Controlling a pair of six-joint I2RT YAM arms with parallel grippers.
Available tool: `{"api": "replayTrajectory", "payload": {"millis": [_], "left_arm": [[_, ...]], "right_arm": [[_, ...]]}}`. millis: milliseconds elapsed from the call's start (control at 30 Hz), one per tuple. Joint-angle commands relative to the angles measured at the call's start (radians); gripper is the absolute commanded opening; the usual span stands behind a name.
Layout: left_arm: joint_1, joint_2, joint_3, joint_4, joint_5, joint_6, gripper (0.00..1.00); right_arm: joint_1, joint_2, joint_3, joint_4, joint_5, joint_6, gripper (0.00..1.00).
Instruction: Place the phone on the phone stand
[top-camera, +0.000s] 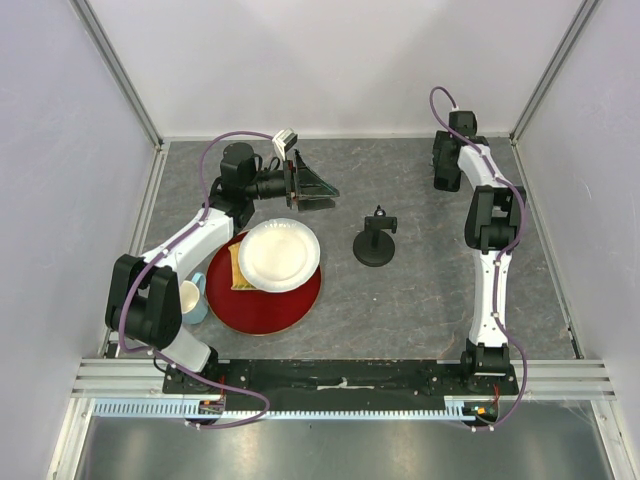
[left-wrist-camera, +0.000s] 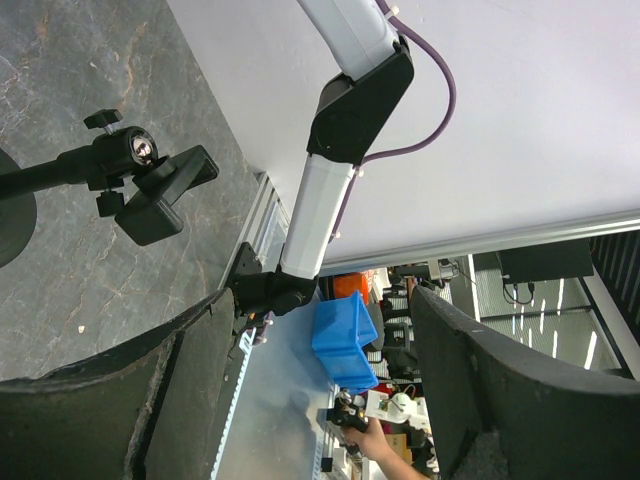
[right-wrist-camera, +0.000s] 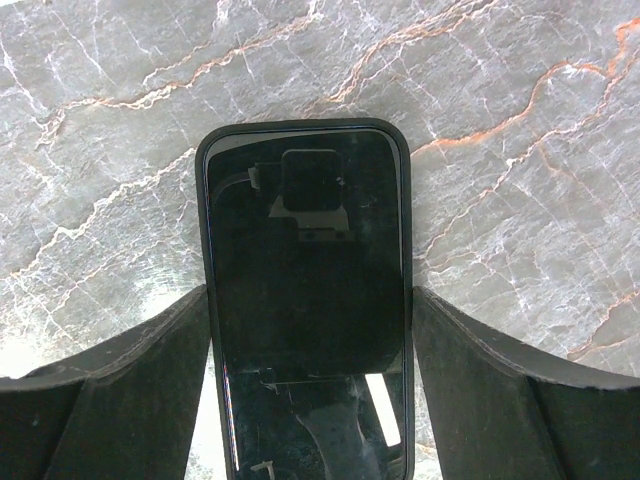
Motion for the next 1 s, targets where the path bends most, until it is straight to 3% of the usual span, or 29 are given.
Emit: {"api": "replayTrajectory", "payload": {"millis": [0,100,233,367,467,733,967], "left_arm": [[-0.004,0.007,-0.002,0.037,0.028,-0.028,0.77],[-0.004,0.008,-0.002,0.037,0.028,-0.030,0.77],[-0.004,0.008,-0.002,0.037,0.029,-0.030,0.77],[-0.004,0.010,-0.002,0.037,0.029,-0.028,0.77],[-0.004,0.010,-0.002,0.037,0.028,-0.030,0.77],[-0.004,0.005,-0.002,0.037,0.029,-0.030,0.78],[-0.005,0.005,-0.003,0.037,0.025,-0.027,0.77]], "right_arm": [[-0.007,0.057,-0.023,-0.198,-0.037,-0.050,0.63],[-0.010,0.063,-0.020,-0.215,-0.049,-0.050,0.51],[-0.010,0.051,-0.028,-0.230,-0.035,-0.055,0.27],[-0.010,0.008,-0.060,-0.232,-0.011,-0.060,0.17],[-0.012,-0.020,-0.074,-0.230,-0.006,-0.055,0.00],[-0.012,-0.161,-0.184,-0.169,-0.014,-0.015,0.00],[-0.012,-0.429,-0.533,0.052,-0.086,0.117,0.00]]}}
